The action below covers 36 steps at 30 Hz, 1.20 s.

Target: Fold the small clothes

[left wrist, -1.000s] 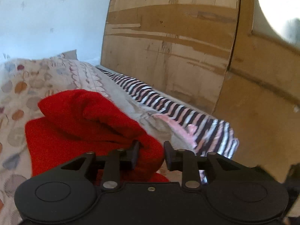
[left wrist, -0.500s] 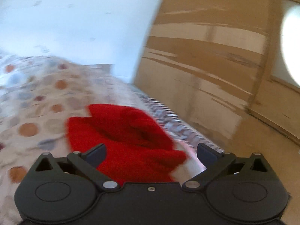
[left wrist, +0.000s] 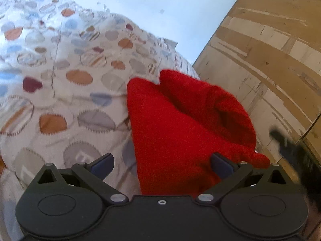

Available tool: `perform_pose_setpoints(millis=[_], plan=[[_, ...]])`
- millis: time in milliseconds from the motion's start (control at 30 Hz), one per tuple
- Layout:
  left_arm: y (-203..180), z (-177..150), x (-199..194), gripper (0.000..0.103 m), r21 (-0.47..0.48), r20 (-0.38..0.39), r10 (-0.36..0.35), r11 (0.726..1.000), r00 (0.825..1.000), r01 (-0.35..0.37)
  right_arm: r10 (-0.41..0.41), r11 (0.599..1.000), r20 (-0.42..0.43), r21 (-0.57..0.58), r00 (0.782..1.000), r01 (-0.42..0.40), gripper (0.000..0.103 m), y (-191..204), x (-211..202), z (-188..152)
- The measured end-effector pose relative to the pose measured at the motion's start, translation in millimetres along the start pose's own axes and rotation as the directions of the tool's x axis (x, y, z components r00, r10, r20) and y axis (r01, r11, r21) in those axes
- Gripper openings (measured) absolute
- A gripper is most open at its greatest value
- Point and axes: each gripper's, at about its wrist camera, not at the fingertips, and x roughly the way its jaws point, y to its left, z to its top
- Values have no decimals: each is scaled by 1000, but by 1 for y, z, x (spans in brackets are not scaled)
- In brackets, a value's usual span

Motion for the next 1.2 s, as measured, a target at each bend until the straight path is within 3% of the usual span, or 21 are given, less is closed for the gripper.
perform_pose_setpoints(millis=[100, 233, 333, 467, 600, 700, 867, 1033, 1200], plan=[[8, -7, 4, 103, -16, -23, -5, 1000, 1000, 5, 80, 997, -69, 5, 994, -80, 103, 7, 26, 8], [13, -9, 3, 102, -31, -30, -11, 999, 999, 11, 57, 997, -147, -39, 988, -63, 103, 9, 44, 3], [12, -9, 3, 102, -29, -31, -12, 1000, 999, 11, -53, 998, -143, -36, 988, 49, 103, -4, 40, -8], [12, -10, 4, 102, -31, -32, -13, 999, 999, 12, -178, 979, -156, 72, 972, 191, 103, -42, 28, -21], [12, -10, 5, 102, -32, -31, -11, 999, 999, 10, -224, 953, -182, 165, 957, 254, 103, -73, 13, -36], [11, -11, 5, 102, -28, -30, -6, 1000, 1000, 5, -212, 950, -149, 200, 966, 240, 103, -82, 6, -35], [9, -12, 5, 102, -18, -34, 7, 1000, 999, -8, -125, 968, -99, 207, 987, 143, 103, -66, 15, -16], [6, -13, 3, 102, -14, -36, 24, 1000, 999, -25, -11, 981, -129, 192, 992, 36, 103, -42, 40, -11], [5, -15, 2, 102, -17, -42, 33, 999, 999, -33, -76, 977, -227, 180, 971, 119, 103, -50, 51, -40]])
